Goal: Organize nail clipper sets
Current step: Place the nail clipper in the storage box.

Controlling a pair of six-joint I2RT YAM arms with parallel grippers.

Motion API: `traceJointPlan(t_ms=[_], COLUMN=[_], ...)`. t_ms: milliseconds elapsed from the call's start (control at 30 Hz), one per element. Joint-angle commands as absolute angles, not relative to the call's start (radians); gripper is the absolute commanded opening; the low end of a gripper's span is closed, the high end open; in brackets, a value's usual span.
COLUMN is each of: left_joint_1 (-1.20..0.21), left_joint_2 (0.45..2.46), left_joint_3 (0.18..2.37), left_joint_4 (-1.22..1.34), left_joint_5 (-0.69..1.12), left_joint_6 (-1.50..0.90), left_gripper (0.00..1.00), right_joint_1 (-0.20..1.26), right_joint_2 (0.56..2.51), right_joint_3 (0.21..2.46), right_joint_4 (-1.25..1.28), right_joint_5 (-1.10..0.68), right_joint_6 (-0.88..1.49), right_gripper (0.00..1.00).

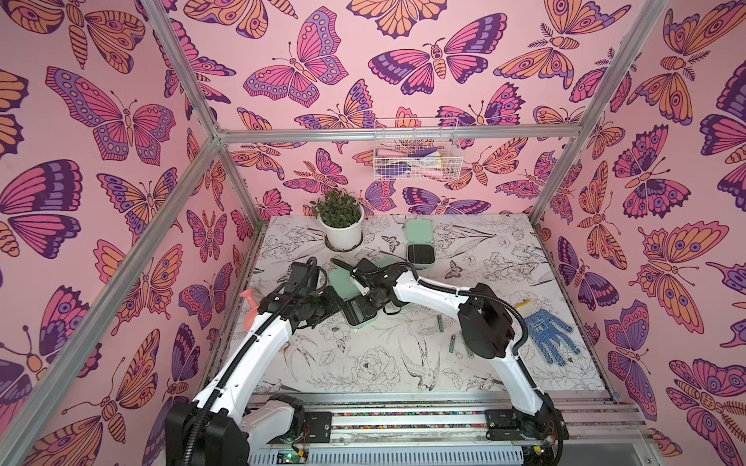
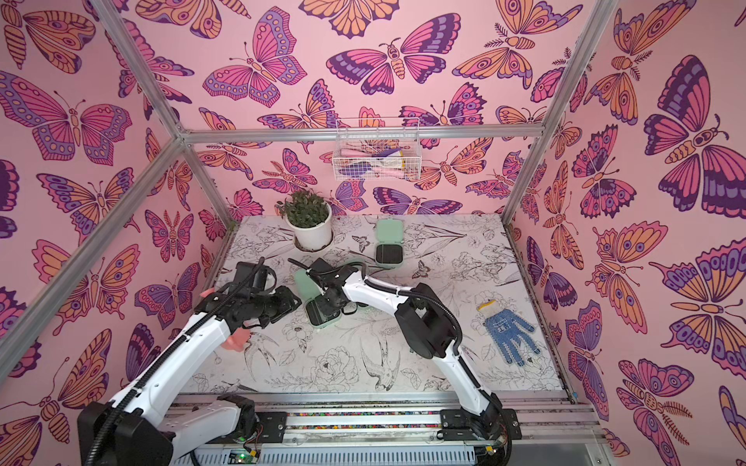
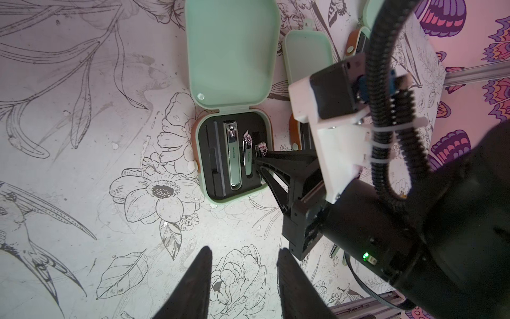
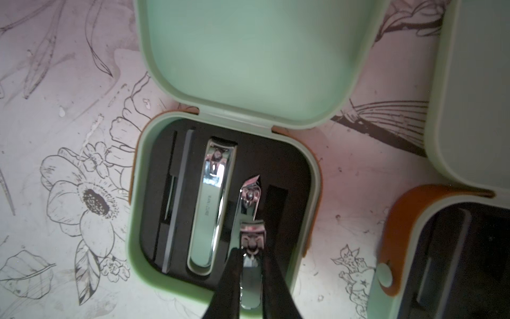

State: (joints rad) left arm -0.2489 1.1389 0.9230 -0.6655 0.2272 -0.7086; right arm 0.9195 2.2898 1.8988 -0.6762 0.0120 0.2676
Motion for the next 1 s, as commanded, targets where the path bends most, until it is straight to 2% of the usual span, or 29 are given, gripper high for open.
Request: traceJointPlan(t_ms=[0, 967], left_joint_1=[-0.243, -0.235], left_joint_2=[1.116, 1.109], left_joint_3=[0.905, 0.9], left_joint_4=[-0.693, -0.698], left_joint_5=[0.222, 0.225], left_joint_6=[-0.713, -0.707], left_gripper=[0.42, 0.42], right_joint_1=[0.925, 0.924], right_joint_2=[2.322, 2.365], right_joint_3=[1.948, 1.946], right_joint_4=[-0.685, -0.705], right_joint_5=[0.043, 0.089], right_joint_6=[0.249, 0.32], right_gripper=[0.11, 0.11])
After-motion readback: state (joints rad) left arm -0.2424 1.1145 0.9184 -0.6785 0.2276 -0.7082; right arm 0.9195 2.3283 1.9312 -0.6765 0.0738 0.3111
